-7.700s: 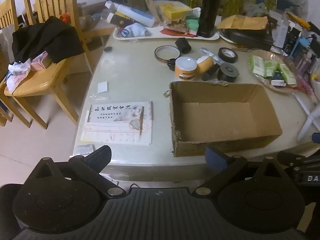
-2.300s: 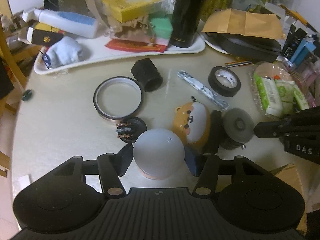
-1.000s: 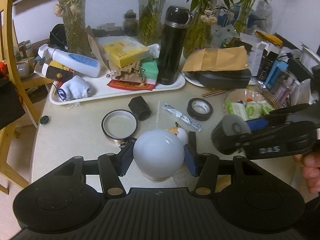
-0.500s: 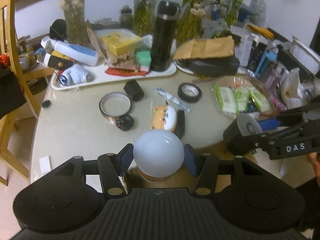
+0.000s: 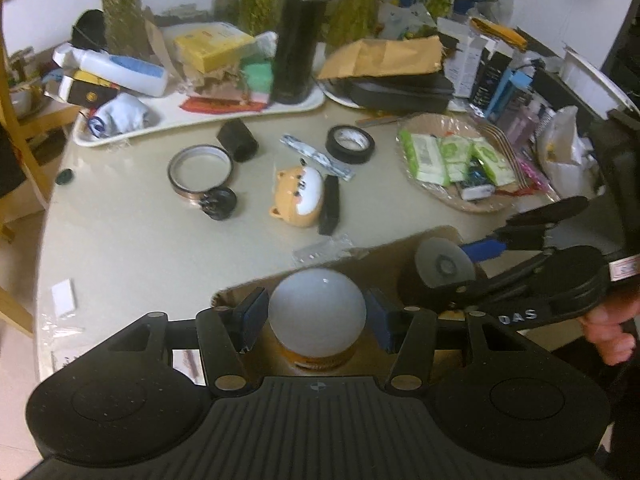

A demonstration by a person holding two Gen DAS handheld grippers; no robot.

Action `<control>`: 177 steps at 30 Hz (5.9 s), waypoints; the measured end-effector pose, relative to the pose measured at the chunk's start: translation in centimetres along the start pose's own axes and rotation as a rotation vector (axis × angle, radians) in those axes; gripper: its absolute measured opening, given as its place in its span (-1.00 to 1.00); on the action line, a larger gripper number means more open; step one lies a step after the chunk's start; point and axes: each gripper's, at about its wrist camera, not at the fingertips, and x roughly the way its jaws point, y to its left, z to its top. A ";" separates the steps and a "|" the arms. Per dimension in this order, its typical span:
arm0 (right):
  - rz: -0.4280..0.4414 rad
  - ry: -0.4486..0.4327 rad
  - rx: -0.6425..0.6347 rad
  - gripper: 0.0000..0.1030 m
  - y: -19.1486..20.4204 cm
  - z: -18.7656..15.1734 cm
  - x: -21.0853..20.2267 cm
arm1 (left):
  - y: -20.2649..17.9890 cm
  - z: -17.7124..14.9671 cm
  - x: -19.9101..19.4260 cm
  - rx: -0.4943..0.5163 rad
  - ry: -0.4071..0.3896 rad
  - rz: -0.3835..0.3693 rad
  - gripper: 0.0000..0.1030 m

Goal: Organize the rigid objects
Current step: 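Carry the globe lamp with left tool while right tool carries disc to box, then lower and open left gripper in box while right gripper releases disc there, then reach right gripper to the black rectangular bar and close on it, then lift the black bar with the right gripper and hold it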

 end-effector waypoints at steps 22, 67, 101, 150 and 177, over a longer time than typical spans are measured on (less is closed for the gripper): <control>-0.085 0.000 -0.094 0.59 1.3 0.3 1.4 | -0.4 0.0 0.8 0.056 -0.025 0.171 0.35; -0.123 -0.157 0.010 0.88 -1.5 4.9 1.6 | 2.7 0.9 -0.5 -0.139 -0.105 0.223 0.70; -0.150 -0.001 -0.101 -0.05 -0.8 8.8 9.8 | 4.7 1.3 -0.8 -0.222 -0.042 0.173 0.71; -0.167 -0.051 0.006 -0.67 -2.7 8.3 4.9 | 4.3 1.6 0.2 -0.213 -0.047 0.173 0.70; -0.131 -0.102 0.022 -0.67 -0.5 2.3 -2.6 | 3.3 1.7 1.3 -0.185 -0.074 0.214 0.69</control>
